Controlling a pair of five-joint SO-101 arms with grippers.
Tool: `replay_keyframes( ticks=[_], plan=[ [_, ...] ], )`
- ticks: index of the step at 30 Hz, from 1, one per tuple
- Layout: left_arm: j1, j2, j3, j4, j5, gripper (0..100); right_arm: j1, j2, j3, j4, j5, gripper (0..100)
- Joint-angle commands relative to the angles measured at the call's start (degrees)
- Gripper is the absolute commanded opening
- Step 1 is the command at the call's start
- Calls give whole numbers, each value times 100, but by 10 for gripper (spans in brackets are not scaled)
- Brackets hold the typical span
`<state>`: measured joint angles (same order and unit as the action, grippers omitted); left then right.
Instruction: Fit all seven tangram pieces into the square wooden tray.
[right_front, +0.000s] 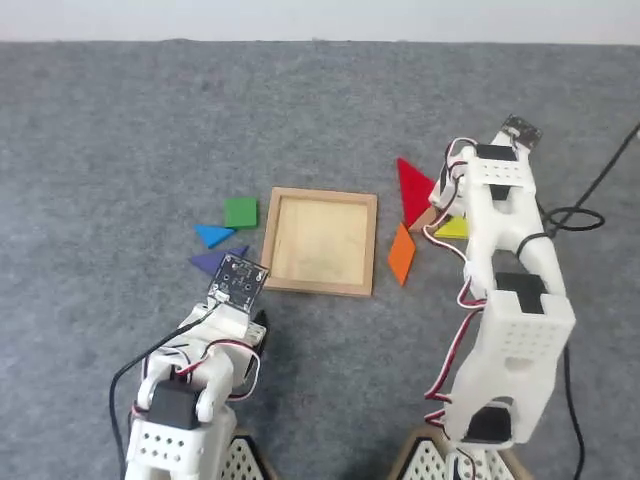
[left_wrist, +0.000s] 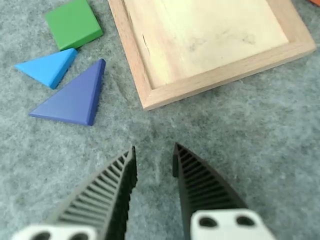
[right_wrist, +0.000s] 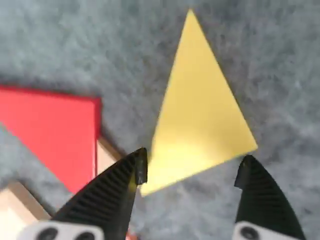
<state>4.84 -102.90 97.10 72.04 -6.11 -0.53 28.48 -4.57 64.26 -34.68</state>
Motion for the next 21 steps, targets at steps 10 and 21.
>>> replay_keyframes(
  ticks=[10, 21],
  plan=[
    [-35, -97, -66, 18, 53, 116, 602, 119, -35, -1147, -220, 292],
    [-35, -97, -66, 18, 53, 116, 470, 286, -105, -927, 273, 292]
  ],
)
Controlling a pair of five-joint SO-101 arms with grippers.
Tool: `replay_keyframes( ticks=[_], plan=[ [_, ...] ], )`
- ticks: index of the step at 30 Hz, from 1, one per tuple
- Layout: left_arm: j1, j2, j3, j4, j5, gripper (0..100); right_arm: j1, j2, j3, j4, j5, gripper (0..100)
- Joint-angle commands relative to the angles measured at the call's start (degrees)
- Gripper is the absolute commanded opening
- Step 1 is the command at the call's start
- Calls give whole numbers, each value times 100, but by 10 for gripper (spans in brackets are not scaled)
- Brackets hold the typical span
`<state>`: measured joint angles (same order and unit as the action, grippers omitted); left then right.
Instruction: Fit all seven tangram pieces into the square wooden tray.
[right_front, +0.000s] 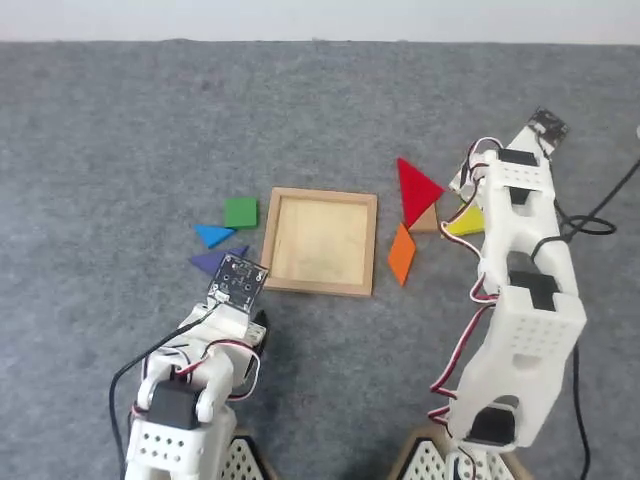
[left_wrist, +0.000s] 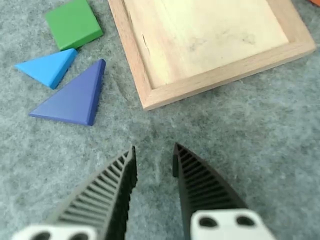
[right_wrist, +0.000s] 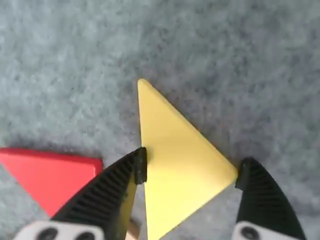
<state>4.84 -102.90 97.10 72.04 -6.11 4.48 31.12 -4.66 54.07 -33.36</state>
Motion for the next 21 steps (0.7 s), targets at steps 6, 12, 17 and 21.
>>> replay_keyframes(
  ticks=[6, 12, 17, 21],
  plan=[
    [-35, -97, -66, 18, 53, 116, 101, 31, -571, 681, 1037, 292],
    [-35, -97, -66, 18, 53, 116, 84, 75, -642, 831, 1916, 292],
    [-35, -97, -66, 18, 53, 116, 101, 180, -677, 875, 3481, 292],
    [-35, -97, -66, 18, 53, 116, 101, 303, -677, 848, 4378, 292]
  ],
)
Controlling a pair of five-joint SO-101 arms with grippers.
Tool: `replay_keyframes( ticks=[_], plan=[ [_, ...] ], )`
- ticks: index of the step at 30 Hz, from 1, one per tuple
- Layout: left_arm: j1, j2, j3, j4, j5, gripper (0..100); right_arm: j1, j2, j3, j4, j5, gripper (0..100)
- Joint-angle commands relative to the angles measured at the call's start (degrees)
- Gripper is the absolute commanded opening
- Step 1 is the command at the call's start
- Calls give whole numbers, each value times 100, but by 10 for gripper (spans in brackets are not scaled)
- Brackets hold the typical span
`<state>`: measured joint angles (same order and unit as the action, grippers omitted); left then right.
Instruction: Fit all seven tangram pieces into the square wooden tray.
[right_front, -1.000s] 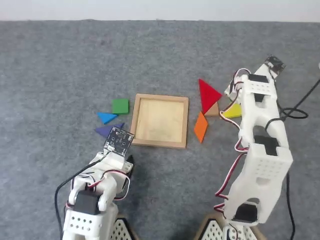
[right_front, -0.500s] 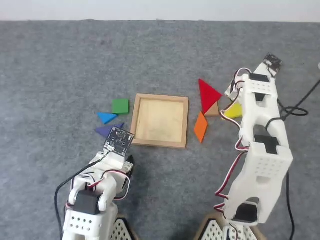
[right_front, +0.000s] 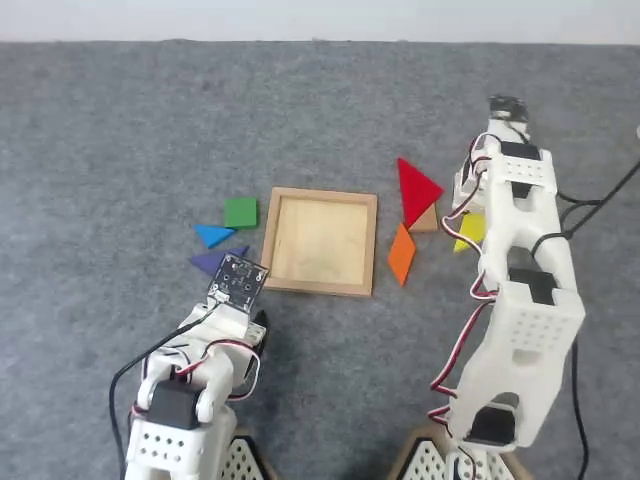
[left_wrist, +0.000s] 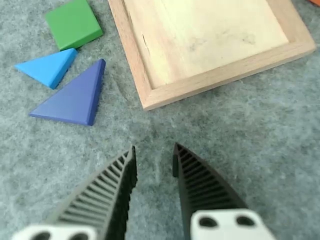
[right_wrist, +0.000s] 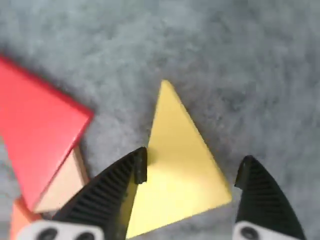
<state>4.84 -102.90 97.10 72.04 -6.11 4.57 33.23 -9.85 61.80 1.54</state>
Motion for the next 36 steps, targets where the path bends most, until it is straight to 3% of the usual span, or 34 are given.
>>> replay_keyframes(
  ticks=[1, 8, 14, 21, 26, 36],
  plan=[
    [-35, -97, -66, 18, 53, 116, 92, 127, -158, 66, 941, 292],
    [-35, -97, -66, 18, 53, 116, 163, 136, -167, 338, 870, 292],
    [-35, -97, -66, 18, 53, 116, 549, -251, -229, 514, 149, 293],
    [-35, -97, -66, 18, 53, 116, 497, -910, 229, 716, -53, 297],
    [-35, -97, -66, 18, 53, 116, 418, -954, 712, 655, -229, 385],
    [-35, -97, -66, 18, 53, 116, 382, -593, 624, 110, -492, 366]
  ],
)
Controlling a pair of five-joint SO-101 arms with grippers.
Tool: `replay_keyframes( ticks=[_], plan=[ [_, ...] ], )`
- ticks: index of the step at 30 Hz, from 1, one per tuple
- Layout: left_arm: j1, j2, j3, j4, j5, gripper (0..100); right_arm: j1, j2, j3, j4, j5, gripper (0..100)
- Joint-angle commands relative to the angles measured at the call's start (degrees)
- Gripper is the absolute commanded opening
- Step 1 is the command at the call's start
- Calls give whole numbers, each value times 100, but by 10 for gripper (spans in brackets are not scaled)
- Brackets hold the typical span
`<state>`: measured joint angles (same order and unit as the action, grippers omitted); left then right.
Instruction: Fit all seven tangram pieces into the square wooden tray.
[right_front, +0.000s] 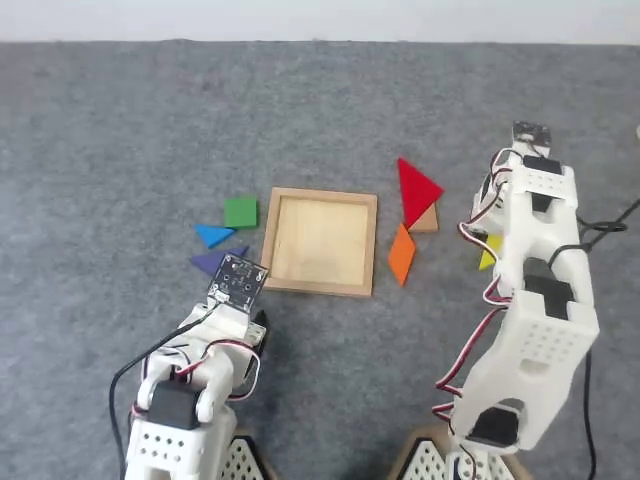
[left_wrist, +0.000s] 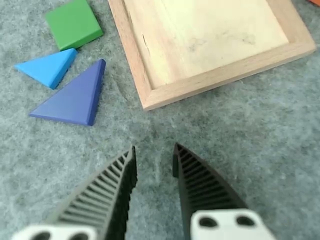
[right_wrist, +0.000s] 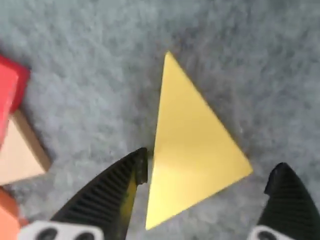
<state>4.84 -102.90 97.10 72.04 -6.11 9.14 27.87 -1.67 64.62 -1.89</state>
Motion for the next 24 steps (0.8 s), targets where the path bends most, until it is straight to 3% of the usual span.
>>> replay_keyframes(
  ticks=[1, 6, 12, 24],
  plan=[
    [-35, -97, -66, 18, 53, 116, -75, -31, -237, -171, -149, 366],
    [-35, -97, -66, 18, 53, 116, -215, 224, -334, -110, -149, 363],
    [-35, -97, -66, 18, 53, 116, -321, 277, -457, 13, -343, 251],
    [-35, -97, -66, 18, 53, 116, -207, 277, -642, 145, 26, 255]
  ],
)
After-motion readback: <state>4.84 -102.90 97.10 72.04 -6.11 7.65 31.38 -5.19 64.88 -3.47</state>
